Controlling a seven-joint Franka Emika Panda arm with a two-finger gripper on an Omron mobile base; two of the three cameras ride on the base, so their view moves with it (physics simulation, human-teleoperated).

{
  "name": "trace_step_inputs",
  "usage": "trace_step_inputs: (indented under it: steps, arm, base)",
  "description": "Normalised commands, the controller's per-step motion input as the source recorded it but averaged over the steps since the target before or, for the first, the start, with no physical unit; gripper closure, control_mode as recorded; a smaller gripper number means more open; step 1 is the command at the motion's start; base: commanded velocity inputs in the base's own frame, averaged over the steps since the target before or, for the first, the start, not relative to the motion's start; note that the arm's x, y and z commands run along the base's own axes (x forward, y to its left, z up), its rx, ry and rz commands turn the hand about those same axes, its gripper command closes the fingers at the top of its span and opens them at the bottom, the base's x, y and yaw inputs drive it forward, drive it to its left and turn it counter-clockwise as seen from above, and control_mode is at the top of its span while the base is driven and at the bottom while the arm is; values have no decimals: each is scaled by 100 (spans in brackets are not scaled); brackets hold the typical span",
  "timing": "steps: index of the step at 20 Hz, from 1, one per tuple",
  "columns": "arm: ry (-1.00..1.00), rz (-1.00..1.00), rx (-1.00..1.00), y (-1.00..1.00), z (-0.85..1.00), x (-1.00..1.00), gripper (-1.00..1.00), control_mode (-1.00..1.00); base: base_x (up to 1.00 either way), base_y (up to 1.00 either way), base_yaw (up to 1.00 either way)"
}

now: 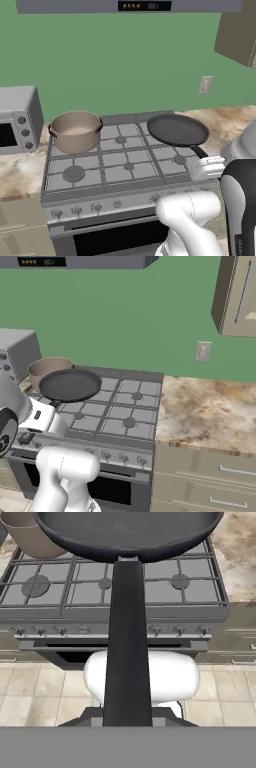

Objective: Move the pot and pan from the stove into the sink.

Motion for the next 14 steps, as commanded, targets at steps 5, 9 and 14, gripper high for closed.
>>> trace_step_inputs:
  steps: [5,9,14]
  arm:
    - [0,0,0,0,0,0,100,100]
    - [0,0,0,0,0,0,100,100]
    - [0,0,0,0,0,0,100,100]
  base:
    - [-54,-21,-1]
    - [-18,-17,-17]
    - [-5,-20,-31]
